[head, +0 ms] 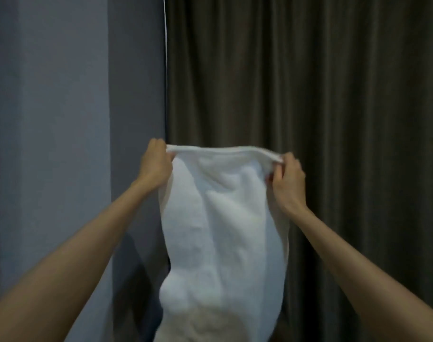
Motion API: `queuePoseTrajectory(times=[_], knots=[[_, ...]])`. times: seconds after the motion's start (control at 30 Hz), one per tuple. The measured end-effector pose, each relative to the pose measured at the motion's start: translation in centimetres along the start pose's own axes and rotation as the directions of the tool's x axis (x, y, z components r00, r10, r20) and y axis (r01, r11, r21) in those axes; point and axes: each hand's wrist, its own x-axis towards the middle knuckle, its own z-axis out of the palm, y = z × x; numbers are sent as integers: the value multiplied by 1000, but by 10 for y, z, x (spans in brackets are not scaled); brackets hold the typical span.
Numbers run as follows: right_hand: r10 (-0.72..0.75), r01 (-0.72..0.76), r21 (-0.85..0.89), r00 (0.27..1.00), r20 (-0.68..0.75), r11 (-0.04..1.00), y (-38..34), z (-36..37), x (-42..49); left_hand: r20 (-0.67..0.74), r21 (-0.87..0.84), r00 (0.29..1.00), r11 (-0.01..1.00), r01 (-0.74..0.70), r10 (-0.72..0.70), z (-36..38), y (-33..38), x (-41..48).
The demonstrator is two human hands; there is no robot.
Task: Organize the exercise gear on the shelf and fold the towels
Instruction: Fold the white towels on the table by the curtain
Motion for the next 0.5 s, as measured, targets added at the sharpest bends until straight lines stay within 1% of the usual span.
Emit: queuePoseTrajectory(times=[0.03, 0.07, 0.1, 0.13, 0.17, 0.2, 0.23, 0.27, 0.3, 0.33, 0.4, 0.43, 0.5], knots=[[-4, 5, -25, 998, 67, 1000, 3, -5, -5, -9, -9, 1000, 1000, -14, 14, -1, -3, -8], [-49, 51, -20, 997, 52, 999, 2, -12, -2, -73, -59, 996, 997, -46, 42, -3, -4, -15], [-119, 119, -1, 992, -37, 993, -4, -18, 8, -187, -137, 981, 987, -85, 59, -6, 1, -16], [-181, 186, 18, 972, -148, 982, -13, -23, 19, -312, -208, 949, 971, -119, 49, -9, 10, -13], [-211, 226, 45, 952, -220, 973, -22, -25, 31, -388, -254, 921, 957, -138, 29, -12, 22, -5], [-214, 235, 75, 951, -221, 969, -30, -24, 38, -388, -277, 922, 953, -126, 9, -15, 33, 1], [-176, 191, 91, 973, -152, 977, -34, -20, 39, -335, -274, 942, 958, -88, -9, -16, 41, 5], [-106, 109, 78, 994, -36, 991, -32, -16, 34, -275, -272, 961, 961, -48, -30, -16, 44, 4], [-40, 36, 70, 998, 54, 997, -25, -14, 27, -250, -283, 967, 959, -32, -41, -16, 44, 1], [3, -9, 89, 998, 65, 996, -19, -15, 22, -262, -297, 964, 954, -38, -43, -18, 42, -4], [25, -19, 157, 999, -39, 987, -18, -25, 17, -329, -322, 944, 943, -82, -30, -21, 42, -17], [3, 16, 177, 994, -108, 984, -24, -29, 16, -371, -352, 928, 931, -98, -42, -24, 44, -20], [-83, 145, 232, 963, -257, 962, -46, -34, 20, -451, -441, 884, 891, -103, -121, -34, 54, -15]])
